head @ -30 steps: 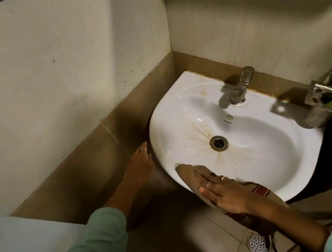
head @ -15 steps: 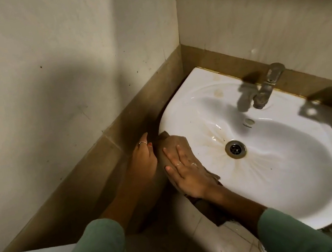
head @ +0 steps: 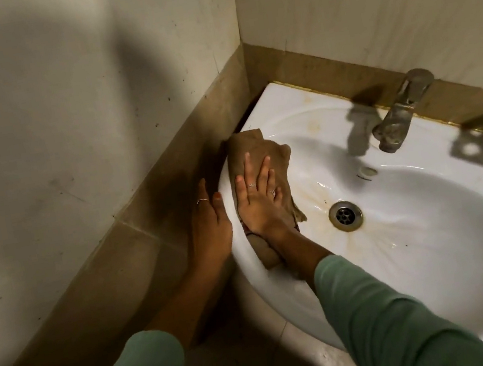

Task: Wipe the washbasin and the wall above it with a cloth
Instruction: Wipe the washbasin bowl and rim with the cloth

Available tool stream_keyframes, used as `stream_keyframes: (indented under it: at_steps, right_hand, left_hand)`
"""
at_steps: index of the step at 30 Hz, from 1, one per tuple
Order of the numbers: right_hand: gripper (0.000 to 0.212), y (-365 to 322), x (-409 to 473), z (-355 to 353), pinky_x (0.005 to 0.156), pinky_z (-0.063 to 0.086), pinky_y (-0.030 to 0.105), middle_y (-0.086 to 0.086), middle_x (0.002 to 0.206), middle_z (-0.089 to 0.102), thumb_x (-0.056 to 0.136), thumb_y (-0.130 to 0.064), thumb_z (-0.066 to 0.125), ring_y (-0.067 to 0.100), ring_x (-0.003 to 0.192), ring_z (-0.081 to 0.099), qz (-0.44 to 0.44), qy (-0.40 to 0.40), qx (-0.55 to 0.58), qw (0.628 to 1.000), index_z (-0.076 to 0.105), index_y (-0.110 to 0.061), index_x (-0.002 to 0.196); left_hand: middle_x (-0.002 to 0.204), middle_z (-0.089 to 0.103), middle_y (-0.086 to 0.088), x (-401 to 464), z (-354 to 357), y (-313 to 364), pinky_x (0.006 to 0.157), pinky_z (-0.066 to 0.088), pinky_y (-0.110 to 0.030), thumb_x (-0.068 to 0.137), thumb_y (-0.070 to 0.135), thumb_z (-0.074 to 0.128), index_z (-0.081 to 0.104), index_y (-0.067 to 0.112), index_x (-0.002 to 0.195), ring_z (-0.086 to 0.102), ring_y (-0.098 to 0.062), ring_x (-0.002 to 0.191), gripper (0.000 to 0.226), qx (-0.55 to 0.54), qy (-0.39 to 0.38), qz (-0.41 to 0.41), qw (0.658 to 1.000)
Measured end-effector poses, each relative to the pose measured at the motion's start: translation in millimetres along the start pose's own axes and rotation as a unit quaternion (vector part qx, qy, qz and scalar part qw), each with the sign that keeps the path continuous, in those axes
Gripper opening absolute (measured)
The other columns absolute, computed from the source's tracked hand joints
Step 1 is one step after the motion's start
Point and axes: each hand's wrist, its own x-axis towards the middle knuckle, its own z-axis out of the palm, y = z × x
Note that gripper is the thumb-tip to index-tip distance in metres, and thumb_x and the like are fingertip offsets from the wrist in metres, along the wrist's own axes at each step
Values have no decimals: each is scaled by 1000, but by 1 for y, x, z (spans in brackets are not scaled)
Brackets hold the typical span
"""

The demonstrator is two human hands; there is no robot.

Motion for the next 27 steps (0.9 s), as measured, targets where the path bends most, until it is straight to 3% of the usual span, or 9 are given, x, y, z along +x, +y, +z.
stream_keyframes:
  at_steps: [8,13,17,27]
  right_hand:
    - [55,21,29,-6,115,-8,53,9,155,-27,101,-45,16,27,144,-21,36,41,-50,997,-23,-37,140]
    - [54,24,31,-7,113,-12,51,8,155,-28,101,-45,15,25,143,-23,30,39,-56,997,-25,-39,136]
    - [56,40,22,-8,113,-13,50,5,154,-30,100,-48,13,23,142,-25,42,-16,-80,996,-20,-37,144]
    - [52,79,-67,-21,113,-13,50,-3,156,-25,99,-51,11,21,144,-21,0,-168,-154,974,-16,-46,144]
  left_hand:
    - [153,26,-13,11,34,-4,104,25,-20,97,32,35,14,8,147,29,-25,140,60,-25,34,27,999]
    - [144,42,-18,13,46,-9,102,40,-32,98,33,37,24,5,145,44,-31,130,56,57,101,22,993]
    - [139,48,-18,13,45,-7,96,45,-37,97,40,29,27,6,144,51,-33,123,58,94,122,17,988]
    - [144,42,-16,11,45,-4,100,41,-38,99,36,27,29,10,144,45,-33,128,52,102,120,3,988]
